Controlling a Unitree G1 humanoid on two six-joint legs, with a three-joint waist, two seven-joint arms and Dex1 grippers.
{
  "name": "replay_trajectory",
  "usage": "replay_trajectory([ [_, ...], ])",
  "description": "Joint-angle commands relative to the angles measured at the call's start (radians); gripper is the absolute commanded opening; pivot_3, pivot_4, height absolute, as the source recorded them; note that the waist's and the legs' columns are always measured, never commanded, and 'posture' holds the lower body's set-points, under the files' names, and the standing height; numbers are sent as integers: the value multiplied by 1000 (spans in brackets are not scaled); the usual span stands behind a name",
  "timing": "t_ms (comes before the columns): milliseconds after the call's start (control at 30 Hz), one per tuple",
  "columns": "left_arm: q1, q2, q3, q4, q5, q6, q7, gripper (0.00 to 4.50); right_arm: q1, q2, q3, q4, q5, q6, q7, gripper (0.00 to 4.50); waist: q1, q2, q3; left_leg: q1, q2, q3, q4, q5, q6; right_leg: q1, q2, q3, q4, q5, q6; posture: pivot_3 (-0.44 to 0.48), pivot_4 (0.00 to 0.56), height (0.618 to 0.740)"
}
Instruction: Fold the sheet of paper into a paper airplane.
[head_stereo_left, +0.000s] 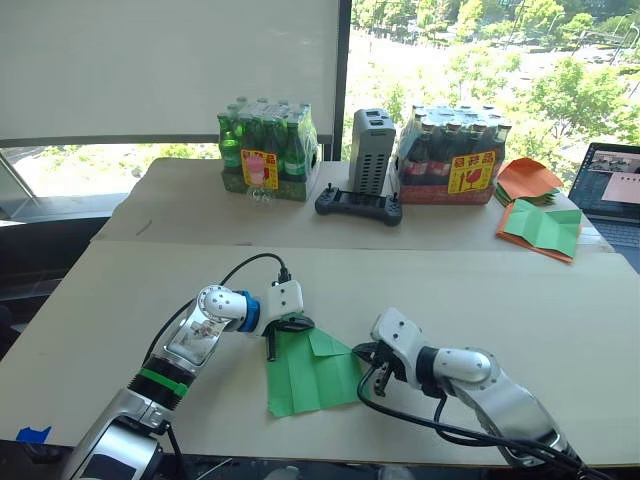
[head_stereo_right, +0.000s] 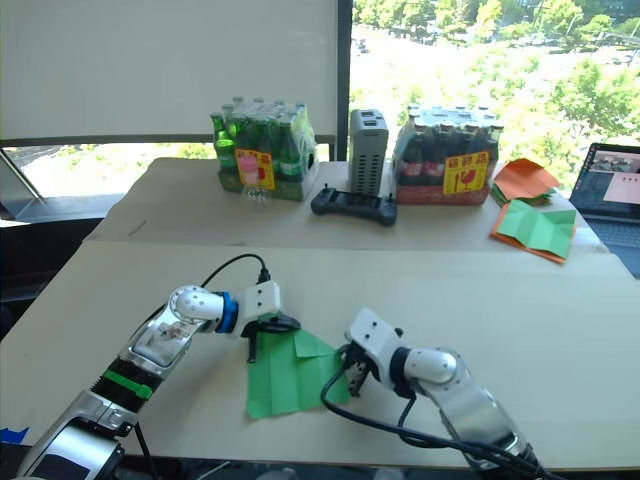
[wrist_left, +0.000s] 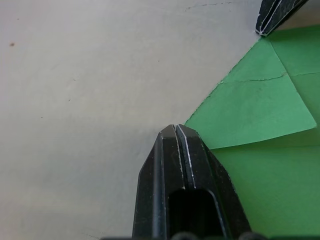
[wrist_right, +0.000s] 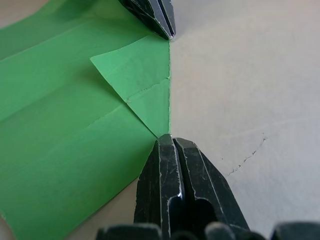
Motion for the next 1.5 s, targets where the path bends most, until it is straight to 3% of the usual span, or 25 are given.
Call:
replay_trajectory([
  [33, 18, 15, -5, 20, 23, 11, -2, 0, -31, 45, -86, -28, 85, 1, 2, 37, -1, 0, 0, 0, 0, 0, 0, 0, 0, 0, 0, 0, 0, 0, 0, 0, 150, 675],
  [167, 20, 12, 43, -36, -25, 57, 3, 0, -50, 68, -120, -38, 137, -40, 21, 37, -3, 0, 0, -1, 0, 0, 0, 0, 0, -1, 0, 0, 0, 0, 0, 0, 150, 675],
  [300, 52, 32, 184, -219, -168, 232, 23, 0, -72, 117, -124, -37, 172, -68, 5, 37, -11, 0, 2, -5, 0, -1, -1, 0, 0, -6, 0, 0, 1, 0, 0, 0, 150, 675],
  [567, 213, 81, 402, -450, -362, 513, 117, 2475, -64, 118, -52, -13, 145, -128, 20, 0, -24, 1, 3, -7, 0, 0, -1, 1, -1, -9, 0, 0, 2, 0, 0, 0, 150, 675],
  [633, 307, 88, 468, -483, -406, 576, 149, 3122, -64, 111, -20, 10, 128, -151, 27, 0, -25, 1, 3, -8, 0, 0, -2, 1, -2, -10, 0, 1, 2, 0, 0, 0, 150, 675],
  [767, 454, 62, 547, -526, -457, 633, 226, 3122, -84, 121, 29, 73, 98, -194, 32, 0, -20, 1, 3, -6, 0, 0, -2, 1, -2, -10, 0, 1, 3, 0, 0, 0, 150, 675],
  [933, 514, 20, 575, -539, -491, 645, 306, 3122, -112, 111, 83, 159, 47, -245, 52, 0, -3, 1, 4, -7, 0, 0, -1, 1, -2, -9, 0, 0, 3, 0, 0, 0, 150, 675],
  [1067, 532, -16, 573, -555, -523, 653, 341, 3122, -122, 104, 100, 195, 33, -261, 71, 0, -2, 1, 4, -6, 0, 0, -2, 1, -2, -9, 0, 1, 3, 0, -1, 0, 150, 675],
  [1300, 530, -169, 618, -550, -665, 730, 456, 3122, -124, 102, 115, 203, 4, -269, 88, 0, 1, 1, 4, -6, 0, 1, -2, 1, -2, -8, 0, 1, 3, 0, -1, 0, 150, 675],
  [1400, 532, -175, 605, -556, -674, 725, 480, 3122, -126, 107, 119, 211, -9, -272, 86, 0, 2, 0, 4, -5, 0, 1, -2, 1, -2, -8, 0, 1, 3, 0, -1, 0, 150, 675],
  [1433, 532, -174, 604, -557, -679, 719, 483, 2589, -126, 108, 121, 214, -15, -273, 84, 0, 2, 0, 4, -6, 0, 1, -1, 1, -2, -8, 0, 1, 3, 0, -1, 0, 150, 675],
  [1500, 530, -167, 600, -554, -679, 708, 490, 2037, -127, 112, 123, 221, -23, -275, 83, 0, 2, 0, 4, -5, 0, 1, -1, 1, -2, -8, 0, 1, 3, 0, -1, 0, 150, 675],
])
